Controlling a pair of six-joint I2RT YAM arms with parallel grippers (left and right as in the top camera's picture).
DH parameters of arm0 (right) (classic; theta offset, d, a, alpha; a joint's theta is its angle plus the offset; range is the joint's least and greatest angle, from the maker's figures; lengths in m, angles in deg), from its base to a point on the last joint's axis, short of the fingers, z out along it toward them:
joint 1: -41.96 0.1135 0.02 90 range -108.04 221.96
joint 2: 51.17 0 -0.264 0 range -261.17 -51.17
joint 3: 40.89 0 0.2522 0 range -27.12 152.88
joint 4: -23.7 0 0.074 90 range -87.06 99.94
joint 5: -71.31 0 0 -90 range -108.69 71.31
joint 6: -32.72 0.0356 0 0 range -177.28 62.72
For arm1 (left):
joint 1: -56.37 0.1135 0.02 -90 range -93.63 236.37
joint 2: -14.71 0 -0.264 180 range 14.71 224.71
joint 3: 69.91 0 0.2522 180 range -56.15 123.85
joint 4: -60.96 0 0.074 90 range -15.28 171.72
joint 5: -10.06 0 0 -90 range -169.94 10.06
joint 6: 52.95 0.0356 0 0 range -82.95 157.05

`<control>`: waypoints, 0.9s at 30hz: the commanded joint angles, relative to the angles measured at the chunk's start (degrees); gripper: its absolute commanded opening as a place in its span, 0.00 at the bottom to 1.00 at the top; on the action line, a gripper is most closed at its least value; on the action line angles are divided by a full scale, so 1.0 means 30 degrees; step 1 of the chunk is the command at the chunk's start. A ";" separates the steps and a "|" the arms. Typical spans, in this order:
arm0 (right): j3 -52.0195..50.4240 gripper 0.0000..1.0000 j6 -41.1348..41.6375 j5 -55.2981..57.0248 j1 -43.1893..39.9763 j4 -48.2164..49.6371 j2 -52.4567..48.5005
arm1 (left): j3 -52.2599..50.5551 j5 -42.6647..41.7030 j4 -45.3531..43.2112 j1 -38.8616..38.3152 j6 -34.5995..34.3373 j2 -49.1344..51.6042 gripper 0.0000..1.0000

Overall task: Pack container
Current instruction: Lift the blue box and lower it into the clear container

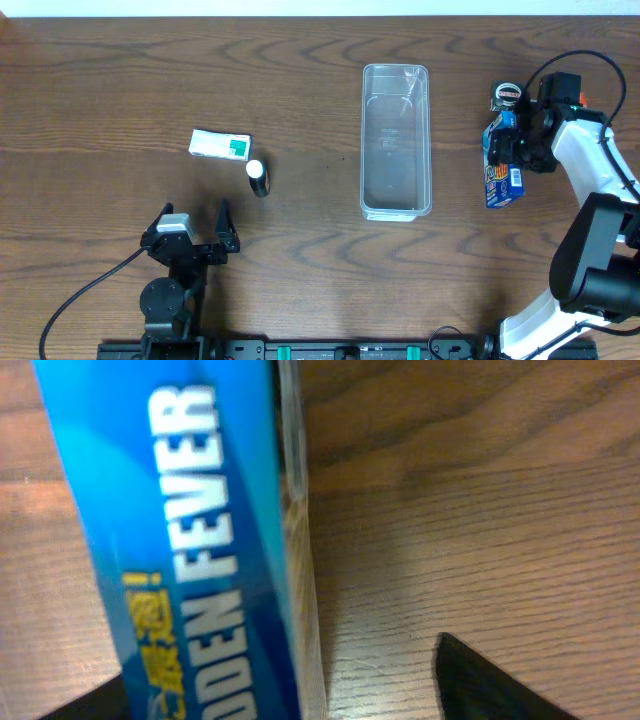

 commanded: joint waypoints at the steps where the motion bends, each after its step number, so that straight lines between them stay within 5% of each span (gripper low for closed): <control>1: 0.0357 0.57 0.0095 0.0087 -0.0146 0.0095 -0.0102 | -0.0605 -0.0204 0.0306 0.0102 0.0109 -0.0117 0.98; 6: 0.0357 0.31 0.0102 -0.0291 -0.0146 0.0087 -0.0102 | -0.0605 -0.0204 0.0306 0.0102 0.0109 -0.0117 0.98; 17: 0.1049 0.22 0.0095 -0.3541 -0.0146 -0.0503 0.0867 | -0.0605 -0.0204 0.0306 0.0102 0.0109 -0.0117 0.98; 21: 0.1989 0.11 0.0095 -0.4765 -0.0146 -0.1384 0.2157 | -0.0605 -0.0204 0.0306 0.0102 0.0109 -0.0058 0.98; 27: 0.3672 0.12 0.0117 -0.8400 -0.0146 -0.2251 0.4991 | -0.0605 -0.0204 0.0306 0.0102 0.0109 0.0007 0.98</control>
